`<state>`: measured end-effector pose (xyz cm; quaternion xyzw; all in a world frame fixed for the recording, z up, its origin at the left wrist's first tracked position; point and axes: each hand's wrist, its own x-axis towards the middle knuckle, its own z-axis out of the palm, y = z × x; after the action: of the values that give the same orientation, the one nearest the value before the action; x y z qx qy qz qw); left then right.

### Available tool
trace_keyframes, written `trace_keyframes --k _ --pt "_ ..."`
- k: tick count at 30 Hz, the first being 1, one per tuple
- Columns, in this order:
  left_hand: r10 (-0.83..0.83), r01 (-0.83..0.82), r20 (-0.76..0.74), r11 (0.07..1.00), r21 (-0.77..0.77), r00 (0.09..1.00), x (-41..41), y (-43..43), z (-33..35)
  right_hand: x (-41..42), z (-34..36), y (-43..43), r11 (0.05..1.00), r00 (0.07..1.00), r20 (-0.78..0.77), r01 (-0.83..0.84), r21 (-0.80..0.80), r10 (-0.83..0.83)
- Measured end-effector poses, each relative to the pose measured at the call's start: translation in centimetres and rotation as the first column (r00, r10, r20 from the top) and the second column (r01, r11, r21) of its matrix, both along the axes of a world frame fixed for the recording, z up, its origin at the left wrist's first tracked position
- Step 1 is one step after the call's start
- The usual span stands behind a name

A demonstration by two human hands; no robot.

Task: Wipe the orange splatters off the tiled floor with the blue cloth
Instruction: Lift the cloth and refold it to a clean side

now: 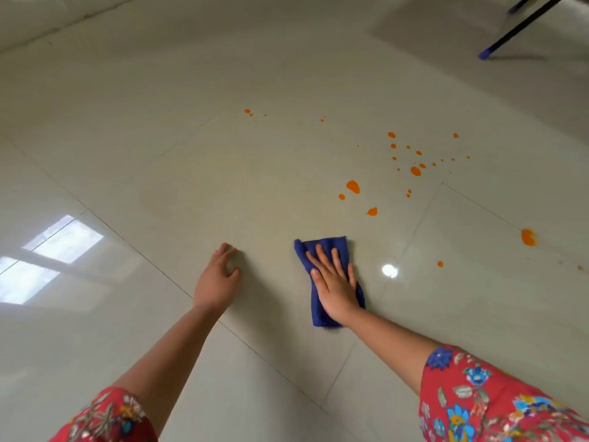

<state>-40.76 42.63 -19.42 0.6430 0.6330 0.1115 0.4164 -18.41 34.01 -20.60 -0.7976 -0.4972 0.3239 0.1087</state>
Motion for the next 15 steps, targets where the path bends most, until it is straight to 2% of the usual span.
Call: trace_keyframes --k 1,2,3,5,6,8,9,11,13,15 --pt "0.038 -0.031 0.104 0.998 -0.063 0.994 0.9 -1.0 1.0 0.0 2.1 -0.1 0.985 0.946 -0.275 0.166 -0.046 -0.172" --pt "0.065 -0.038 0.202 0.99 -0.133 0.977 2.3 -2.9 2.7 0.6 4.8 -1.3 0.928 0.778 -0.51 0.346 -0.137 -0.366" --pt "0.108 -0.048 0.281 0.976 -0.214 0.954 3.1 -3.7 3.4 0.7 6.6 -1.0 0.866 0.57 -0.67 0.436 -0.244 -0.476" --pt "0.149 0.02 0.386 0.916 -0.401 0.91 4.9 -5.5 5.3 1.5 9.9 -2.1 0.799 0.21 -0.841 0.487 -0.352 -0.499" --pt "0.173 0.063 0.409 0.862 -0.503 0.896 5.8 -6.2 6.4 2.0 11.4 -3.0 0.774 0.073 -0.883 0.519 -0.364 -0.464" --pt "0.202 0.188 0.484 0.744 -0.641 0.852 7.4 -7.2 8.6 2.7 13.8 -4.7 0.737 -0.136 -0.911 0.548 -0.397 -0.389" --pt "0.213 0.25 0.549 0.72 -0.647 0.808 8.1 -7.5 9.6 2.9 14.7 -5.5 0.727 -0.217 -0.911 0.551 -0.41 -0.35" --pt "0.223 0.261 0.629 0.771 -0.582 0.745 9.6 -8.1 12.3 3.7 15.8 -7.0 0.71 -0.263 -0.91 0.569 -0.415 -0.321" --pt "0.224 0.193 0.635 0.833 -0.518 0.739 10.4 -8.1 14.6 4.3 16.4 -7.6 0.704 -0.172 -0.91 0.586 -0.402 -0.377" --pt "0.205 0.195 0.64 0.846 -0.497 0.741 11.4 -8.5 16.1 5.3 16.7 -9.0 0.709 -0.053 -0.901 0.598 -0.374 -0.431"
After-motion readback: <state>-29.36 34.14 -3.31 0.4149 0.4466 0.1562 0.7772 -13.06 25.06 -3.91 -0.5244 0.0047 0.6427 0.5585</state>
